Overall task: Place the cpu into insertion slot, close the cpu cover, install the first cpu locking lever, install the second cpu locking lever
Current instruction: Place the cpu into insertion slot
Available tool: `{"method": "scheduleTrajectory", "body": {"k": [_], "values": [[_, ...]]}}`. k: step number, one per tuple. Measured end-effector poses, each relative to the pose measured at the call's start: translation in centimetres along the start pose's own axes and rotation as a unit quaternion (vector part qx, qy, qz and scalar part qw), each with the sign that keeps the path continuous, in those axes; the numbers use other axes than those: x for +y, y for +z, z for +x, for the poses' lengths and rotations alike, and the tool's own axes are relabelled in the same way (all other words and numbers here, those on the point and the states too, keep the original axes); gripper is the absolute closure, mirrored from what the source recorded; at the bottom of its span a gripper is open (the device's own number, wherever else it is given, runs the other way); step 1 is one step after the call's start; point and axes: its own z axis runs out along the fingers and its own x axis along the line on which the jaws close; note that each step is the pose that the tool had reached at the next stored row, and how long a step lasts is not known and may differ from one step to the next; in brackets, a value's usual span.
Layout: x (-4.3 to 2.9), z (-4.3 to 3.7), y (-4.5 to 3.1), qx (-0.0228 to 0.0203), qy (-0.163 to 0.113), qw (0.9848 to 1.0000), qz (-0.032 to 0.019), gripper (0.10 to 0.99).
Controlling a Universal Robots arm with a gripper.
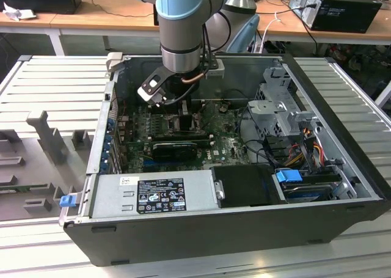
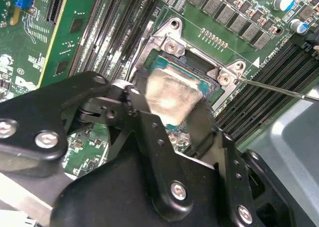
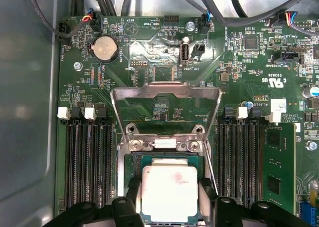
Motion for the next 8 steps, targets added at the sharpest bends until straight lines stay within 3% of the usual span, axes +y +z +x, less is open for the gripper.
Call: {"method": "scheduleTrajectory", "body": {"k": [1,8], "values": [[0.00,0.00,0.00,-0.0001,0.000,1.0000,0.0000,0.475],[0.02,0.54,0.09,0.0012,0.000,1.0000,0.0000,0.475]]}}
